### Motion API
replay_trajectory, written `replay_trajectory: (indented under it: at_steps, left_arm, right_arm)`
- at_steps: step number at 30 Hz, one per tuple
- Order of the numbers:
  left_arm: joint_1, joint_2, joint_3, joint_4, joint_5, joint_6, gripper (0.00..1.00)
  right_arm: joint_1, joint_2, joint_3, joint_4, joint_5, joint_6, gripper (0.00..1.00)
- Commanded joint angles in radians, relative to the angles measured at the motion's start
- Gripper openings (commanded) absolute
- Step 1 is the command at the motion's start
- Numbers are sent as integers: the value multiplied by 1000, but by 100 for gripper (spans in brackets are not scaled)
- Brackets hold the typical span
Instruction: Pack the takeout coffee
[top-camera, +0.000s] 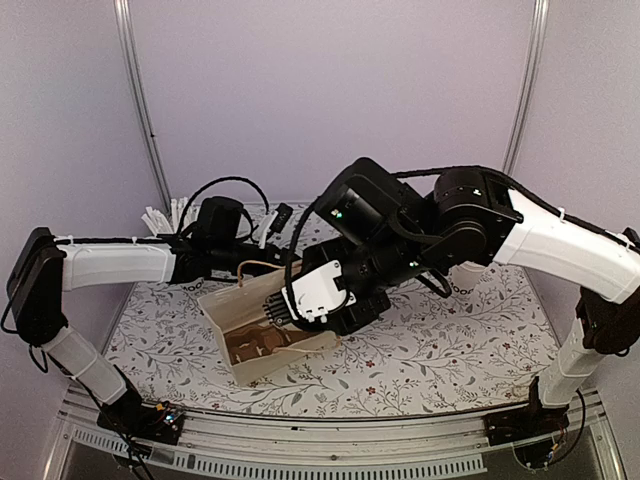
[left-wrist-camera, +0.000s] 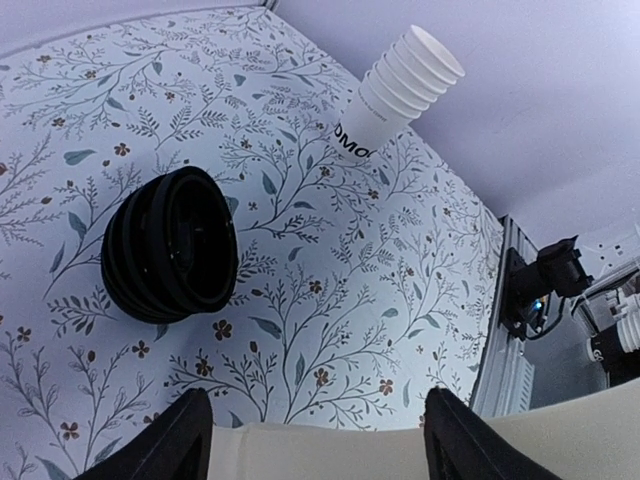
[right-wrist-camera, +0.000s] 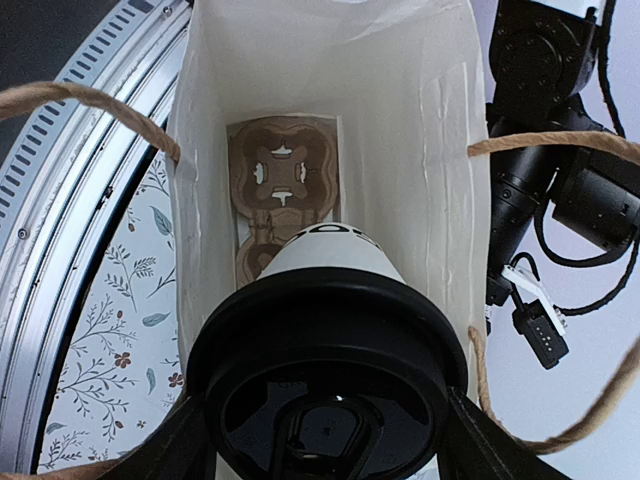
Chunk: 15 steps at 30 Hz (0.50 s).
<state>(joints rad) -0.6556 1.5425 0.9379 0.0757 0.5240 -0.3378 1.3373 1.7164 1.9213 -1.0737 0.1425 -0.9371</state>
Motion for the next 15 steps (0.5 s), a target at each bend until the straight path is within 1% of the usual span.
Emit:
replay_trajectory:
  at_steps: [1,4,6,8,10,12,13,15]
  left_arm:
    - [-31,22,42,62,33,-8,74]
    - [-32,16,42,72,26,-12,74]
    - [-32,1,51,39,-9,4,74]
    - [-28,-32,64,-42,-90,34,75]
    - [-17,-77,68,-160,-204,57,76]
    - [14,-118,56,-255,-291,62,76]
    - [32,-134,34,-287,-315,58,76]
    - [61,-159,-8,-321,-315,50,75]
  right_arm:
    - [25,45,16,-39,32,14,48]
    - [34,58,5,-32,36,9,48]
    - [36,65,-2,-29,31,6,48]
    - [38,70,-11,-27,22,6,48]
    - [39,71,-30,-21,18,4,48]
    - [38,66,-43,-20,10,4,48]
    - [39,65,-45,-21,5,4,48]
    - [39,62,-45,-23,-3,6,48]
